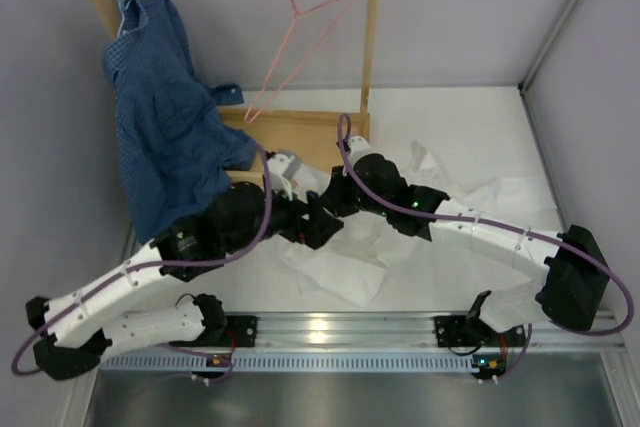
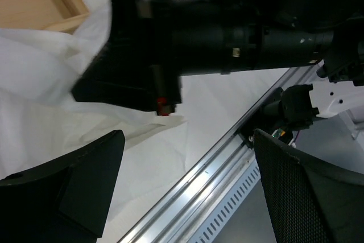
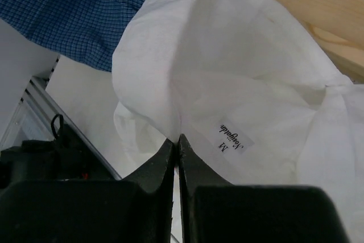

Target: Place the shirt on the hanger

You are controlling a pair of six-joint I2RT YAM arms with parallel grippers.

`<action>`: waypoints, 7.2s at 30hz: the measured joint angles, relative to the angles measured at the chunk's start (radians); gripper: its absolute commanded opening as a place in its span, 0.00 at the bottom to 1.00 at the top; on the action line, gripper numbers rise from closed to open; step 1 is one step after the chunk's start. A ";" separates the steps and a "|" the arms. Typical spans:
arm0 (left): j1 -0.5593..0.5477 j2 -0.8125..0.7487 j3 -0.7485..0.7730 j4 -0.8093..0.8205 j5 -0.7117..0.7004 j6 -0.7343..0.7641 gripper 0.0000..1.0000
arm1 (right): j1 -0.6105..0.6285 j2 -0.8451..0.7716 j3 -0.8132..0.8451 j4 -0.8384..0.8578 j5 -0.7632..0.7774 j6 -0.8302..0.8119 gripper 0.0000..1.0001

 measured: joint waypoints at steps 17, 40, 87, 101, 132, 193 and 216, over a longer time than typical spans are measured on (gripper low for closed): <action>-0.325 -0.062 -0.174 -0.029 -0.522 -0.193 0.98 | 0.032 0.000 0.021 0.001 0.264 0.002 0.00; -0.326 0.187 -0.022 0.252 -0.632 -0.027 0.98 | 0.352 -0.221 0.385 -0.043 0.500 -0.155 0.00; -0.326 -0.163 0.119 -0.322 -0.132 -0.106 0.00 | -0.085 -0.545 -0.027 -0.204 0.090 -0.397 0.76; -0.326 -0.188 0.120 -0.450 -0.089 -0.157 0.00 | -0.009 -0.032 0.092 -0.078 -0.553 -0.602 0.85; -0.326 -0.143 0.255 -0.587 -0.217 -0.121 0.00 | 0.079 0.068 0.143 0.233 -0.281 -0.451 0.00; 0.169 -0.024 -0.139 -0.221 -0.088 0.043 0.00 | 0.314 -0.422 -0.195 -0.076 0.293 -0.499 0.60; 0.166 0.104 0.084 -0.317 -0.169 0.107 0.00 | 0.089 -0.240 -0.043 -0.116 0.227 -0.644 0.00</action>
